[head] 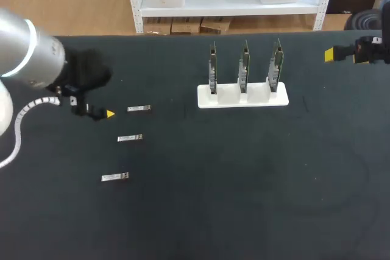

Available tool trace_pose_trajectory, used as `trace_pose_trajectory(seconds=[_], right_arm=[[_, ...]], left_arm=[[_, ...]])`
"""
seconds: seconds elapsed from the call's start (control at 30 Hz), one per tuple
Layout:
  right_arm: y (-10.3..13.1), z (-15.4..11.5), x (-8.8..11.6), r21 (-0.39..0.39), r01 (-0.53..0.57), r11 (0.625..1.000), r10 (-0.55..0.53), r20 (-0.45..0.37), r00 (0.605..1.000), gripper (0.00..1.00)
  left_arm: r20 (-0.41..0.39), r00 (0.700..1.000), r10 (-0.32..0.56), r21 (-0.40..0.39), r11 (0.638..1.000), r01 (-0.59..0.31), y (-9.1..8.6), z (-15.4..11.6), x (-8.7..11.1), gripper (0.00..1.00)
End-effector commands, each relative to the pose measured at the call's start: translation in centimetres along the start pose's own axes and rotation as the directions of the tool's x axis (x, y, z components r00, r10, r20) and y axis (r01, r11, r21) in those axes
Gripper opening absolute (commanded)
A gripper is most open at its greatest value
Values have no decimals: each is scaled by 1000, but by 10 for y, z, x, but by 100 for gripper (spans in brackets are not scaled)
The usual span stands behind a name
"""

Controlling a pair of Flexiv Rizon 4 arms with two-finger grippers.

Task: Pick up the optical module with the left hand, and insert it into the network port with the right hand.

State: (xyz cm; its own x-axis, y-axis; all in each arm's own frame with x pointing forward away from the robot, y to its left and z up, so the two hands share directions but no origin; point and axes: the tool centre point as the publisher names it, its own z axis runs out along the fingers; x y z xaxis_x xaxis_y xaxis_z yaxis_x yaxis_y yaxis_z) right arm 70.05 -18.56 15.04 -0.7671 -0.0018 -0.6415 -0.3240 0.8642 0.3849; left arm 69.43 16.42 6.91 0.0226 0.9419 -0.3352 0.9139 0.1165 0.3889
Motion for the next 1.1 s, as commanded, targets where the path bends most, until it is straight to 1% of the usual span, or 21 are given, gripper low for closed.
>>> trace_pose_trajectory(seconds=[0.03,0.17,0.23,0.37,0.47,0.6,0.83,0.9,0.97,1.1], right_arm=[[1,0,0,6,-1,1000,1,1,1000,100],[1,0,0,6,-1,1000,1,1,1000,100],[1,0,0,6,-1,1000,1,1,1000,100],[1,0,0,6,-1,1000,1,1,1000,100],[1,0,0,6,-1,1000,1,1,1000,100],[1,0,0,6,-1,1000,1,1,1000,100],[1,0,0,6,-1,1000,1,1,1000,100],[1,0,0,6,-1,1000,1,1,1000,100],[1,0,0,6,-1,1000,1,1,1000,100],[1,0,0,6,-1,1000,1,1,1000,100]], left_arm=[[-128,991,33,18,999,-31,14,5,-8,100],[-191,978,86,7,996,-86,19,7,-8,100],[-216,971,101,16,995,-99,19,9,-7,100],[-258,961,104,25,995,-101,18,16,-4,100],[-284,954,93,55,995,-80,16,22,-2,100],[-295,951,88,96,993,-62,14,27,-1,100],[-301,948,102,127,990,-67,11,34,0,100],[-304,946,110,138,988,-71,8,36,-1,100],[-304,946,110,174,983,-58,4,39,-1,100],[-309,945,106,208,977,-42,-4,45,1,100]])
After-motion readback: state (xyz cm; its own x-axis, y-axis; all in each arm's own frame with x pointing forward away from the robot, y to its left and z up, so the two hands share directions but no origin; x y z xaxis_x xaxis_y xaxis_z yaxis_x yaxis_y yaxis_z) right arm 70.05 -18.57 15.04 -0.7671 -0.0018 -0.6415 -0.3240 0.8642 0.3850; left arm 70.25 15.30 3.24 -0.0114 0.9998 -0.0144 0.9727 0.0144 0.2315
